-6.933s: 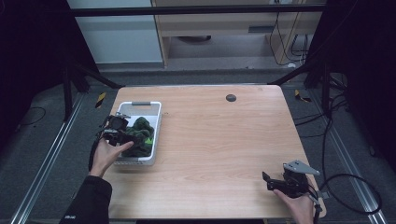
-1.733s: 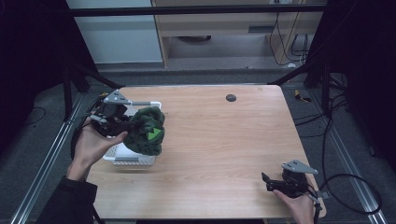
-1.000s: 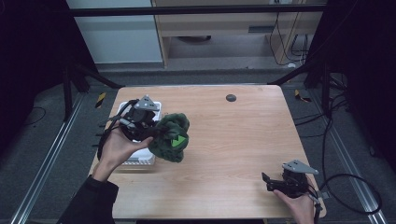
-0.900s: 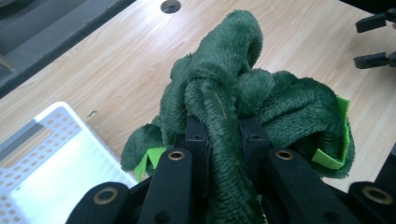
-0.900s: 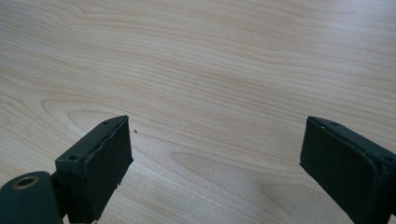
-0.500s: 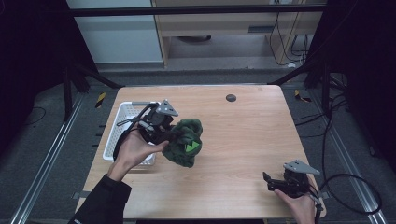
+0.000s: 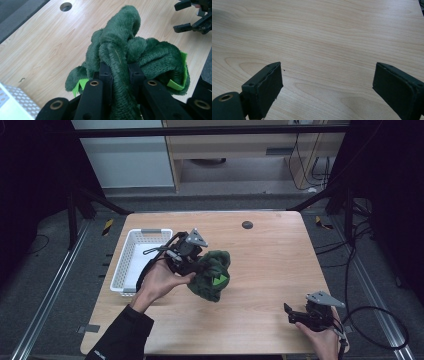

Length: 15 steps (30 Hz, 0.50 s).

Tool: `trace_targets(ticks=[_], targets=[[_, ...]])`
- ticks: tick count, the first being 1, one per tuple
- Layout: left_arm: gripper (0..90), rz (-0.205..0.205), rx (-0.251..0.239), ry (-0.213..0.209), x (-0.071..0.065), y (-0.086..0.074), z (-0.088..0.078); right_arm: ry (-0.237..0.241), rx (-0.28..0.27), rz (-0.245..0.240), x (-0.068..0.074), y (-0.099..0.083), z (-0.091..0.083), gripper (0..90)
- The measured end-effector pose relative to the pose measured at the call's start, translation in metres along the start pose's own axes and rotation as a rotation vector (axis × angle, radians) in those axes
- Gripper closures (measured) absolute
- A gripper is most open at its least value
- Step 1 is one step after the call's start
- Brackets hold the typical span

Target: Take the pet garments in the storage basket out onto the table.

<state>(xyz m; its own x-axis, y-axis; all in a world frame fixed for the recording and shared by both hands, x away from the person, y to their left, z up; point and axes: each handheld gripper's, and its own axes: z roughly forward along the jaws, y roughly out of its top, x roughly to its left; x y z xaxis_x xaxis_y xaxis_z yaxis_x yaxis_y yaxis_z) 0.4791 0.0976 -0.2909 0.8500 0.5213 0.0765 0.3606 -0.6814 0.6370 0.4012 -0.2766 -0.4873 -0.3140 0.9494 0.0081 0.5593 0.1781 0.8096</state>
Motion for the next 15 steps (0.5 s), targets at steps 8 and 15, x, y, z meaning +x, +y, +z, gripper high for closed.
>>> trace_targets(ticks=[8,15], targets=[[77.7,0.012,0.008,-0.022,-0.008,0.005,0.014,-0.001,-0.003,-0.002,0.001,0.001,-0.001,9.0],[77.7,0.02,0.032,-0.035,-0.011,0.006,0.032,-0.003,-0.007,0.0,0.001,0.001,-0.001,9.0]])
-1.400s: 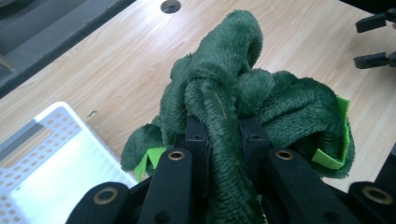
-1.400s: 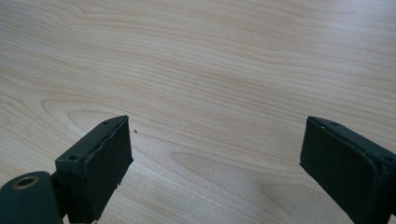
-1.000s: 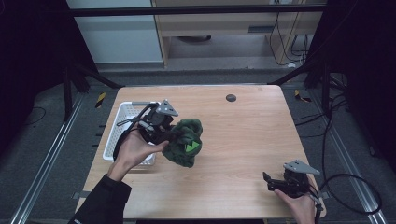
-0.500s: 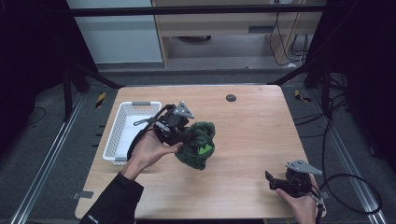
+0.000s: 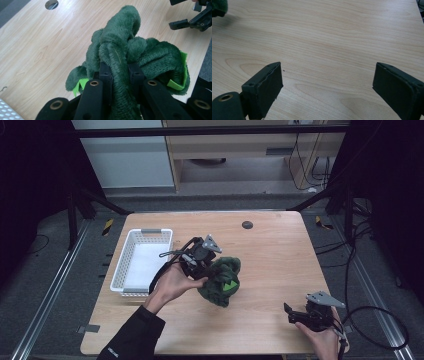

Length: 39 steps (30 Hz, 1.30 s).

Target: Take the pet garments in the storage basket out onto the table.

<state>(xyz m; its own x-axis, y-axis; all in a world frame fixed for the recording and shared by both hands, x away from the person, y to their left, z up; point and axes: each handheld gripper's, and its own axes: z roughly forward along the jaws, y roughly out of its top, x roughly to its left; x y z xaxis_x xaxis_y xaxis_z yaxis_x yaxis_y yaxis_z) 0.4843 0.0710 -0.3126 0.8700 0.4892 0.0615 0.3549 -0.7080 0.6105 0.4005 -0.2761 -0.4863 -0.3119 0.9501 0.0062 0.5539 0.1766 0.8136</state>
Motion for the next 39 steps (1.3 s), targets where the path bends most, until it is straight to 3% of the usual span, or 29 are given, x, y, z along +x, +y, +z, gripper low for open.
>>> trace_targets(ticks=[21,27,39], targets=[[76.6,0.002,0.048,-0.044,-0.005,-0.012,0.048,0.006,0.004,-0.008,0.001,0.0,0.001,9.0],[75.9,-0.019,0.071,-0.06,-0.003,-0.02,0.065,0.011,0.012,-0.01,0.001,-0.001,0.002,8.9],[71.4,-0.014,0.112,-0.068,-0.005,-0.029,0.081,0.015,0.016,-0.016,0.002,-0.002,0.002,8.9]])
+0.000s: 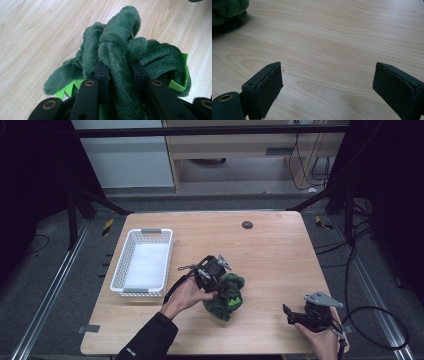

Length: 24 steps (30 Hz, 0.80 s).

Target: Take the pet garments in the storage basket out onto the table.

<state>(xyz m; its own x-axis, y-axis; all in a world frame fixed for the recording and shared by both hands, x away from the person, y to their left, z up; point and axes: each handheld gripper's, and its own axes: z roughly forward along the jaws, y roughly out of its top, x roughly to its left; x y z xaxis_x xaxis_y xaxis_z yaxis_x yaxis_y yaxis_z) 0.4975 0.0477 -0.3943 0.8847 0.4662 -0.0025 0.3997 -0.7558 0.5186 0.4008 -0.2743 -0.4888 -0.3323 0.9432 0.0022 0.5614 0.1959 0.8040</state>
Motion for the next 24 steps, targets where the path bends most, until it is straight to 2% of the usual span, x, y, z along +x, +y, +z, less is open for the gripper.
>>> trace_targets(ticks=[12,24], targets=[[61.1,-0.018,0.008,-0.013,0.003,-0.014,0.014,0.001,0.008,-0.005,0.0,-0.001,0.001,9.0],[40.0,-0.019,-0.015,-0.012,0.001,-0.022,0.019,0.005,0.013,0.005,0.001,-0.001,0.0,9.0]])
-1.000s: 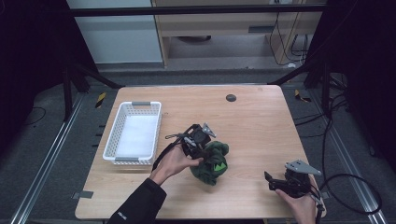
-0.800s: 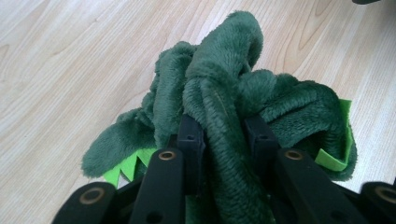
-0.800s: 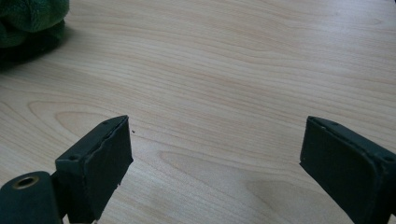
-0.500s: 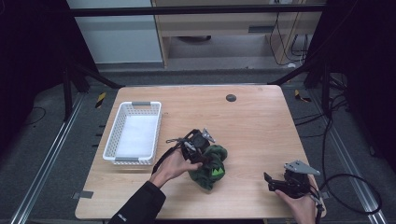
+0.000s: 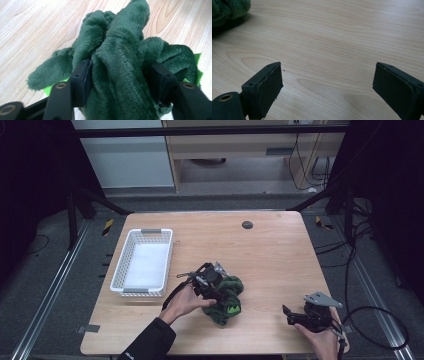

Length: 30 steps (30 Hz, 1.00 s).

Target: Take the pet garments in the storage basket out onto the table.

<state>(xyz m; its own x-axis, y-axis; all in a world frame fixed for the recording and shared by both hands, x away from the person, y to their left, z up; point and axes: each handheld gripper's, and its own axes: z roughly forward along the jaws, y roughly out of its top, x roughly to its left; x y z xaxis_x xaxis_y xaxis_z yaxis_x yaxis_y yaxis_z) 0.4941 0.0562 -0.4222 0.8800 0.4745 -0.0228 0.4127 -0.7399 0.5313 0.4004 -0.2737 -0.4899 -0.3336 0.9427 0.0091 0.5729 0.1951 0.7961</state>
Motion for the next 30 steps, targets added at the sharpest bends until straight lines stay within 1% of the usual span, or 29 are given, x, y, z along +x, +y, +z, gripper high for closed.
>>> trace_targets(ticks=[2,5,8,10,12,19,23,27,30], targets=[[37.5,0.006,-0.009,0.002,-0.001,-0.002,-0.002,-0.002,-0.001,-0.002,0.0,0.0,0.0,9.0],[33.5,0.002,-0.029,0.006,-0.002,-0.005,-0.006,-0.001,-0.003,-0.007,0.0,0.0,0.0,8.9],[30.8,0.0,-0.052,0.002,-0.002,-0.01,-0.011,-0.002,-0.003,-0.011,0.0,0.0,0.0,9.0],[29.8,-0.001,-0.062,0.006,-0.003,-0.013,-0.015,-0.001,-0.001,-0.005,0.0,0.0,0.0,9.0],[29.8,-0.008,-0.082,0.001,-0.003,-0.017,-0.019,-0.002,-0.002,-0.009,0.0,-0.001,0.0,8.9],[29.6,-0.014,-0.1,0.007,-0.005,-0.026,-0.028,-0.003,-0.003,-0.007,0.0,-0.001,0.0,8.9],[29.6,-0.015,-0.113,0.019,-0.006,-0.03,-0.034,-0.003,-0.003,-0.005,0.0,-0.001,0.0,9.0],[28.6,-0.02,-0.139,0.034,-0.006,-0.036,-0.041,-0.002,-0.004,-0.005,0.0,-0.001,0.0,8.9],[28.1,-0.031,-0.161,0.043,-0.007,-0.042,-0.046,-0.004,-0.005,-0.005,-0.001,-0.001,-0.001,8.9]])
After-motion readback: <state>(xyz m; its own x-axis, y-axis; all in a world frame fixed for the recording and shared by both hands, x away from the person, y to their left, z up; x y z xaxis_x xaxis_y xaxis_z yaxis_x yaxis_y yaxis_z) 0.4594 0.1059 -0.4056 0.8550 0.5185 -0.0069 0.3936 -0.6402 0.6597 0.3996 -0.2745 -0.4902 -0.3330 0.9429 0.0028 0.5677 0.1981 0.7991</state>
